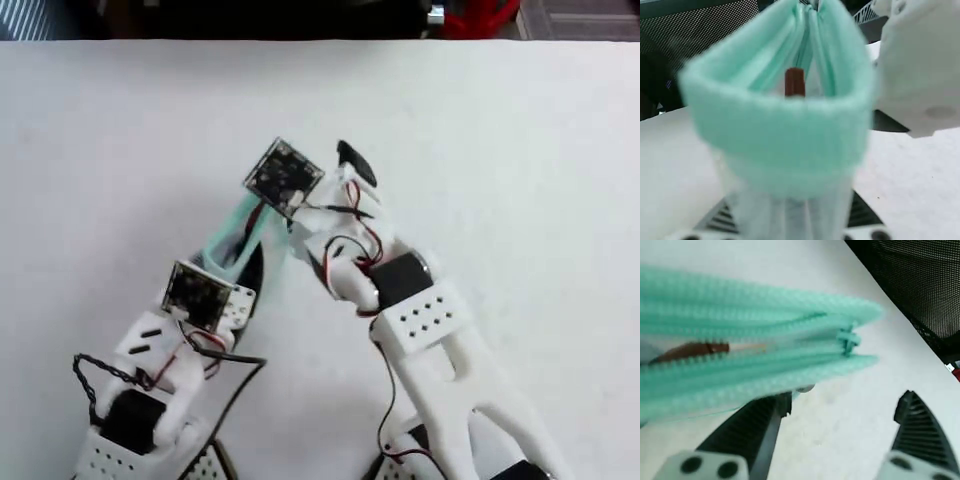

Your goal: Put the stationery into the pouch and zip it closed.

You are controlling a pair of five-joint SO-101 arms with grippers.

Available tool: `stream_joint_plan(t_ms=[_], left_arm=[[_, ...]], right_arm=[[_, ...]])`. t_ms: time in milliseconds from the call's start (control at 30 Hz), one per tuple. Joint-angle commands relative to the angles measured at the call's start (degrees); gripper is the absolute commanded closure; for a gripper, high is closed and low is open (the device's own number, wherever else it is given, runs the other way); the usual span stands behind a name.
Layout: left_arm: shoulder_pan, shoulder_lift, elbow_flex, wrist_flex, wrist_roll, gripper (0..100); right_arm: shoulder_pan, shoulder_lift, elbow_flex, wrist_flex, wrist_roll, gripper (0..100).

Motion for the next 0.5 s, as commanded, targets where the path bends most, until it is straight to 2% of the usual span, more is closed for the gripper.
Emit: stream_joint_plan(t_ms=[0, 467], left_arm=[[-1.1, -0.7, -0.4, -1.6, -0.8, 98], [-1.1, -0.7, -0.4, -1.6, -0.8, 98]], right_arm=[[0.5, -0.3, 1.1, -4.7, -3.8, 67.2], [0.5, -0.2, 7.5, -17.5, -8.7, 67.2]])
